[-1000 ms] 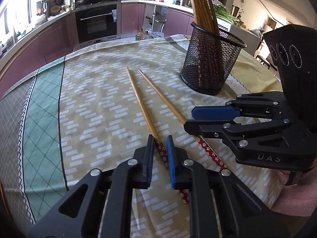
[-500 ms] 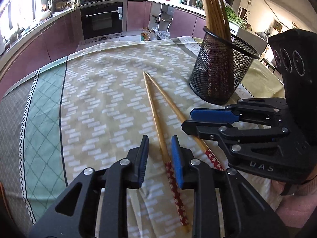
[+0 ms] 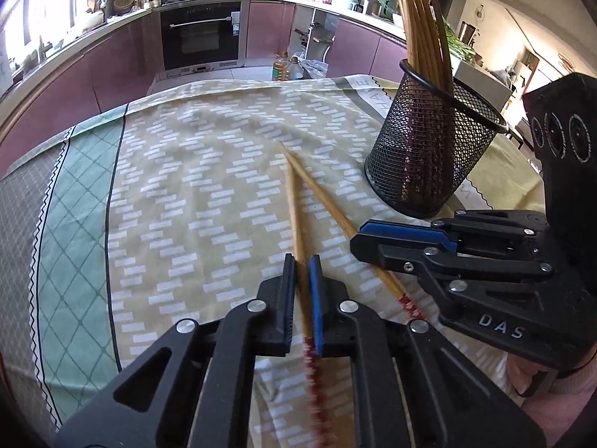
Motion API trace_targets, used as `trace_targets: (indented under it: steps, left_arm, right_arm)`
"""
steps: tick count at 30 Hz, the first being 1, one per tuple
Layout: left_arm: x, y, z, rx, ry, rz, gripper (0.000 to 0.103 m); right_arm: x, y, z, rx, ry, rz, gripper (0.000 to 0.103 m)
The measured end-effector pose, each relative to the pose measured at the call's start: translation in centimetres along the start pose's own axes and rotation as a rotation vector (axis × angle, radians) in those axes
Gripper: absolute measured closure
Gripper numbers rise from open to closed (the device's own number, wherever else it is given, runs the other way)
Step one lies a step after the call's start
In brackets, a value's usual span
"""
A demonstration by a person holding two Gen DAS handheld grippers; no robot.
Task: Organize utensils
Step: 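Close the right gripper on a chopstick while the left gripper grasps the other, then lift both held chopsticks upright toward the mesh cup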
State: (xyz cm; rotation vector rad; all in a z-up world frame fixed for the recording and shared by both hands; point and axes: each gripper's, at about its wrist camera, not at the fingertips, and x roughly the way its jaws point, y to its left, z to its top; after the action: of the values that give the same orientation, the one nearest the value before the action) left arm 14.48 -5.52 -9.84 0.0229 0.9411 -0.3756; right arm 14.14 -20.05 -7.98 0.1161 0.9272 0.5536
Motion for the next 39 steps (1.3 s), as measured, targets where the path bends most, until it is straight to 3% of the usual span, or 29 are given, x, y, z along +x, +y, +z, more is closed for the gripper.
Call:
trace_targets:
  steps: [10,21,39]
  left_arm:
    - [-0.7,-1.1,-1.1,0.035,0.007,0.004,0.095]
    - [0.4,-1.0,0.3,0.061,0.020,-0.002,0.095]
    - [-2.9,-1.2,0.3,0.031,-0.061,-0.025,0.095]
  right_arm:
    - [-0.1,1.2,-0.3,-0.074,0.031,-0.011,0.096]
    - [0.5,0.7,-0.1,-0.073,0.039,-0.013,0.097]
    - [-4.6,1.2,0.0,-0.098,-0.091,0.034,0.097]
